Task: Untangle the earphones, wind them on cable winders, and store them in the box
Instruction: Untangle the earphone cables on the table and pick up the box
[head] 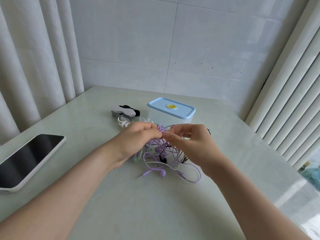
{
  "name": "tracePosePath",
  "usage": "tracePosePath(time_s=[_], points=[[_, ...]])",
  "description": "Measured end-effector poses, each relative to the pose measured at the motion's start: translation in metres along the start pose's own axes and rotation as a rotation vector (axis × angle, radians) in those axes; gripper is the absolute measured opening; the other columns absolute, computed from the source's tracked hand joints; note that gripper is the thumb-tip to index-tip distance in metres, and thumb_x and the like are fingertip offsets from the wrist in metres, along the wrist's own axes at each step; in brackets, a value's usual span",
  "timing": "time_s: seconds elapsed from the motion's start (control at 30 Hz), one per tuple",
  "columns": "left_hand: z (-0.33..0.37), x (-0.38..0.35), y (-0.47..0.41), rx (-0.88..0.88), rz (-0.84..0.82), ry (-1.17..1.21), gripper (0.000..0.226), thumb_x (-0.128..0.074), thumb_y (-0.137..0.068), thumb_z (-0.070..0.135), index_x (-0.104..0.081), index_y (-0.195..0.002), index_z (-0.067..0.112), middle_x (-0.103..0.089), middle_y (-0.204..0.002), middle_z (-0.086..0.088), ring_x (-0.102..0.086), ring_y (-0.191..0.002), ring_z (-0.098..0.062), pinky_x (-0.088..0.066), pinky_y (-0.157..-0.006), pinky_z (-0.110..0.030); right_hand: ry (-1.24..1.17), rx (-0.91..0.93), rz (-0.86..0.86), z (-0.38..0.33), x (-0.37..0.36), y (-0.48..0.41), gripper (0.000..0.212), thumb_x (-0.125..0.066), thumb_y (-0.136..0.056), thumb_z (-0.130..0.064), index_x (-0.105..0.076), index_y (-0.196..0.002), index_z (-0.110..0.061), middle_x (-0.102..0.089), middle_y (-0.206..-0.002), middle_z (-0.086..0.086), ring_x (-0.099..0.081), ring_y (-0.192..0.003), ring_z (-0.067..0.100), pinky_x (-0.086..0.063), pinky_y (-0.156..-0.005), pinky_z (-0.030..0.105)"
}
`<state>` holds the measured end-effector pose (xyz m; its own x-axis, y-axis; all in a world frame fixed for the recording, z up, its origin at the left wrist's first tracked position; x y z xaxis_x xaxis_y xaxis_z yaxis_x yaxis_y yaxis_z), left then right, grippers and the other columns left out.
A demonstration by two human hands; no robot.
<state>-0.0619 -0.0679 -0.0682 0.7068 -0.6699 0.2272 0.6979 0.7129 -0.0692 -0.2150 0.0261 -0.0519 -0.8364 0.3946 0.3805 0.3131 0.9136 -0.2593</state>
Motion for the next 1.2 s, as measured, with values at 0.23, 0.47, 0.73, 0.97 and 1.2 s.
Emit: tracePosePath(time_s=[0.23,0.47,0.73,0.97,1.2], points=[[-0.006,0.010,-0.005,0.018,0.217,-0.030,0.041,-0.071,-0.082,0.048,-0.077,-0.091,0.009,-0.071,-0.084,-0.005,-0.061,-0.083,-0.012,-0.045,-0.088,-0.032,-0.152,-0.081,-0.066,-0.001,0.001,0.000,0.011,-0.074,-0.094,-0.016,-0.074,-0.084,-0.012,-0.072,-0.075,0.003,-0.059,-0.072,0.013,-0.044,-0.073,0.026],[-0.005,0.016,-0.005,0.019,0.379,-0.102,0.035,-0.066,-0.090,0.039,-0.073,-0.072,0.009,-0.060,-0.069,-0.007,-0.052,-0.065,-0.016,-0.044,-0.071,-0.034,-0.278,0.059,-0.014,-0.007,0.002,-0.001,0.011,-0.068,-0.097,-0.016,-0.068,-0.086,-0.018,-0.064,-0.083,-0.001,-0.055,-0.081,0.013,-0.041,-0.079,0.024],[-0.004,0.009,-0.008,0.002,0.316,-0.090,0.018,-0.058,-0.102,0.024,-0.073,-0.097,0.016,-0.072,-0.083,0.006,-0.062,-0.077,-0.012,-0.046,-0.067,-0.023,-0.003,0.128,0.057,0.001,0.001,-0.003,0.010,-0.072,-0.099,-0.024,-0.075,-0.089,-0.023,-0.059,-0.117,0.004,-0.061,-0.081,0.010,-0.050,-0.066,0.026],[0.002,0.006,-0.004,-0.046,0.221,-0.081,0.085,-0.063,-0.074,0.080,-0.062,-0.093,-0.002,-0.049,-0.081,-0.001,-0.045,-0.076,-0.014,-0.035,-0.074,-0.039,0.011,0.112,0.074,-0.003,-0.001,-0.001,0.010,-0.069,-0.099,-0.024,-0.074,-0.092,-0.020,-0.061,-0.115,0.004,-0.064,-0.076,0.027,-0.055,-0.065,0.031],[-0.003,0.007,-0.005,0.016,0.230,-0.087,0.076,-0.065,-0.077,0.078,-0.069,-0.093,0.005,-0.058,-0.085,0.003,-0.053,-0.081,-0.012,-0.043,-0.082,-0.037,-0.021,0.036,0.057,-0.003,-0.003,0.002,0.007,-0.068,-0.096,-0.017,-0.071,-0.091,-0.015,-0.060,-0.114,0.006,-0.053,-0.051,0.010,-0.043,-0.052,0.020]])
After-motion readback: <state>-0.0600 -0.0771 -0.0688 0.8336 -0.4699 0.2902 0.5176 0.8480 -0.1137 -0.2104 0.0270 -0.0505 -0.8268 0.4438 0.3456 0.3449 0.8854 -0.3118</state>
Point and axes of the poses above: each hand's wrist, its own y-axis away from the middle knuckle, its own x-axis out of the back of the hand, z = x × y, the point moved 5 cm from there along -y, towards the middle knuckle
